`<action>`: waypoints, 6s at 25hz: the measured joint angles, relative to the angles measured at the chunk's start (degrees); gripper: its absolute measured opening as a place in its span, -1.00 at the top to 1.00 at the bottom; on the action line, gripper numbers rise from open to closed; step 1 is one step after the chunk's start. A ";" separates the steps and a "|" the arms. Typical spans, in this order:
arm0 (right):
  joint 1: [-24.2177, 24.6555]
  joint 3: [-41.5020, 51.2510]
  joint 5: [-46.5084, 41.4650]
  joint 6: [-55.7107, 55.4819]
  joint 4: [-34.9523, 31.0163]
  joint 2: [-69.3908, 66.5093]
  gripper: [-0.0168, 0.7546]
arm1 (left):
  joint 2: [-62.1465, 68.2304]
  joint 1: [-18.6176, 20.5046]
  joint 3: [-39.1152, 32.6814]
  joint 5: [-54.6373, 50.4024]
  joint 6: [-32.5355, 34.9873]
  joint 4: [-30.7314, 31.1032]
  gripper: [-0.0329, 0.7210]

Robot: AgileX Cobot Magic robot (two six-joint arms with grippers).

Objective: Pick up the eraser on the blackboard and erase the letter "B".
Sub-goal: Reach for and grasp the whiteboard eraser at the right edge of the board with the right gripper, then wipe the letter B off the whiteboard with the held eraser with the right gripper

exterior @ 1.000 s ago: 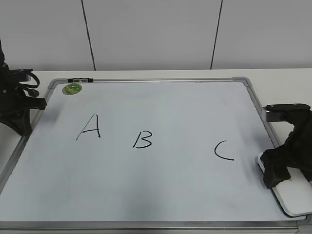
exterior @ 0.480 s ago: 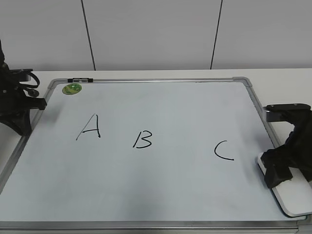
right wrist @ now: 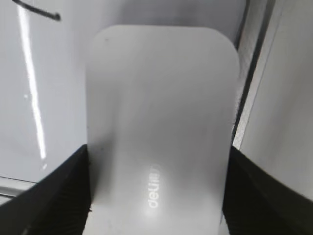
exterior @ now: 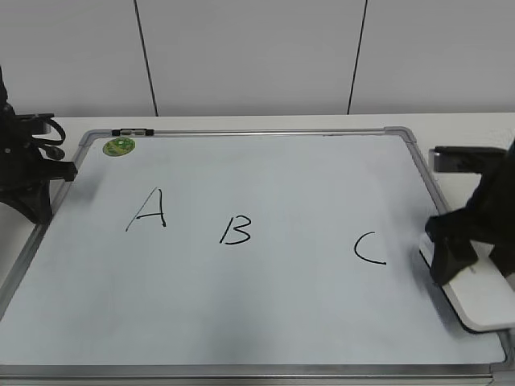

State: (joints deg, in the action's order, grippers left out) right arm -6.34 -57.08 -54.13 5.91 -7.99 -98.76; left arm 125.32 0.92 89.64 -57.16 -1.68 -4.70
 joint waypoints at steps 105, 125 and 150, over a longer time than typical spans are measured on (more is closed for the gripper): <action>-29.13 -58.69 -15.60 -2.39 -3.00 -37.98 -0.41 | 0.00 0.00 0.03 -0.02 0.86 -0.23 0.83; -28.43 -58.69 -15.50 -4.18 -1.35 -37.98 -0.41 | 0.00 0.00 0.03 0.08 0.86 -0.66 0.83; -28.04 -58.72 -15.50 -5.91 2.24 -37.88 -0.41 | 0.00 0.00 0.03 0.17 0.97 0.03 0.85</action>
State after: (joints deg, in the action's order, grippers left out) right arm -34.38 -115.80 -69.63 0.00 -5.75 -136.64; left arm 125.32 0.92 89.67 -56.99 -0.71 -4.67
